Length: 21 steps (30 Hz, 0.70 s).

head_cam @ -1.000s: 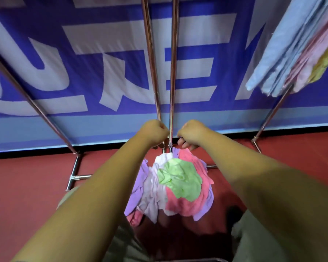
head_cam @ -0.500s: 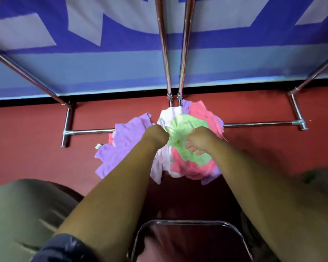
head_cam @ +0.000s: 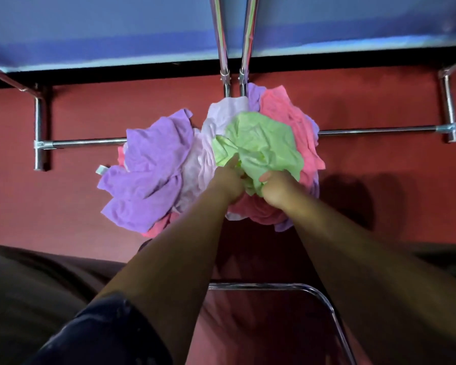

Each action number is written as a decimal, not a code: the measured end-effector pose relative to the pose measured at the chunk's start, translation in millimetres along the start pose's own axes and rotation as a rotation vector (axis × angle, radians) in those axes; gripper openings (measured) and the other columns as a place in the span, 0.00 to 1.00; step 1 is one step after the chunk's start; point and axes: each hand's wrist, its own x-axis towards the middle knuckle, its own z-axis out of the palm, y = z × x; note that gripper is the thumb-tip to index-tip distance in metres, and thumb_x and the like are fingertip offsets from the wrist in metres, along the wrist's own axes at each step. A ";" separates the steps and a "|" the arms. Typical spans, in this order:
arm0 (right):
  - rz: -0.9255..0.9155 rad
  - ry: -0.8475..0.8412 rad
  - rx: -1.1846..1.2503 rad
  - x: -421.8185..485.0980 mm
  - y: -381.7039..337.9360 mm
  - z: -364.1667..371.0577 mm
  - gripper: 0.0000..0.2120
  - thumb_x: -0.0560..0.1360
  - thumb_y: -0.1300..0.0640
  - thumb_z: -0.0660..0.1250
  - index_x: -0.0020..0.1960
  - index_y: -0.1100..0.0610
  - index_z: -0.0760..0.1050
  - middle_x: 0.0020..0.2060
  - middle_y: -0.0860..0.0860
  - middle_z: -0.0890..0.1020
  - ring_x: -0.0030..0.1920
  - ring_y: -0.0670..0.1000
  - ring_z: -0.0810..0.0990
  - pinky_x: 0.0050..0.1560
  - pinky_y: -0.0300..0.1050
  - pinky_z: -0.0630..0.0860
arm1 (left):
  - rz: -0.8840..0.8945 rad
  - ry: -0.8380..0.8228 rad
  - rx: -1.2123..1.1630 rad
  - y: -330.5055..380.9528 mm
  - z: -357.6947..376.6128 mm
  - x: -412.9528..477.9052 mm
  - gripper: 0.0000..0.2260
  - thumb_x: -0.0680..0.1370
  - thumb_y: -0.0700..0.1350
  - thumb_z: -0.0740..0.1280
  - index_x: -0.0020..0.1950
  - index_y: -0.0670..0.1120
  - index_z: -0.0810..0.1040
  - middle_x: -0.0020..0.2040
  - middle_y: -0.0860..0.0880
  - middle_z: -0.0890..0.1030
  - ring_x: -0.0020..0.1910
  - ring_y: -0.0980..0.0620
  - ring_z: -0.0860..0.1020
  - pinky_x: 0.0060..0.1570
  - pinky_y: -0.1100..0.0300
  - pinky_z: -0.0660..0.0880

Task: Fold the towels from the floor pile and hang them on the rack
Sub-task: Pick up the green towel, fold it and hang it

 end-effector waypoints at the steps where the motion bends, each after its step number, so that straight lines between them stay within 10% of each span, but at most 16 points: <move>1: -0.002 -0.002 0.006 1.7 0.6 1.8 0.20 0.81 0.61 0.63 0.72 0.56 0.78 0.72 0.59 0.76 0.71 0.59 0.75 0.71 0.50 0.73 | 0.041 0.031 0.004 -0.3 4.9 5.4 0.28 0.73 0.47 0.57 0.68 0.40 0.83 0.72 0.43 0.79 0.77 0.43 0.71 0.70 0.56 0.69; 4: -0.006 -0.011 0.035 2.3 2.6 4.2 0.19 0.80 0.60 0.63 0.70 0.55 0.80 0.69 0.59 0.79 0.68 0.60 0.78 0.68 0.49 0.76 | 0.119 0.183 -0.036 -4.1 16.2 20.1 0.16 0.73 0.41 0.63 0.48 0.33 0.87 0.51 0.35 0.86 0.57 0.35 0.85 0.64 0.57 0.72; 7: 0.011 0.023 0.176 0.4 4.6 3.4 0.20 0.78 0.58 0.66 0.69 0.49 0.81 0.70 0.57 0.78 0.64 0.59 0.80 0.66 0.48 0.78 | -0.033 0.193 -0.179 15.5 -10.6 8.9 0.12 0.77 0.41 0.68 0.54 0.41 0.89 0.59 0.46 0.87 0.57 0.48 0.83 0.55 0.64 0.72; 10: -0.012 0.041 0.242 -7.1 -0.4 -1.9 0.21 0.78 0.56 0.68 0.70 0.48 0.79 0.68 0.56 0.78 0.61 0.59 0.82 0.61 0.50 0.80 | -0.147 0.149 -0.377 25.7 -25.5 3.3 0.09 0.75 0.35 0.70 0.48 0.46 0.89 0.45 0.52 0.87 0.36 0.58 0.79 0.39 0.64 0.73; 17: 0.005 0.159 0.325 -24.7 -25.6 -31.0 0.07 0.78 0.61 0.70 0.54 0.61 0.84 0.49 0.56 0.85 0.54 0.60 0.84 0.46 0.47 0.78 | -0.083 0.246 -0.474 56.9 -71.8 -26.9 0.12 0.74 0.32 0.69 0.53 0.45 0.76 0.39 0.49 0.80 0.35 0.50 0.77 0.29 0.65 0.73; 21: 0.014 0.321 0.547 -54.3 -36.3 -65.3 0.05 0.75 0.59 0.69 0.41 0.57 0.76 0.32 0.51 0.75 0.37 0.54 0.76 0.30 0.40 0.66 | -0.098 0.341 -0.324 82.2 -111.5 -52.3 0.07 0.78 0.41 0.72 0.56 0.42 0.83 0.45 0.44 0.86 0.43 0.43 0.83 0.42 0.56 0.80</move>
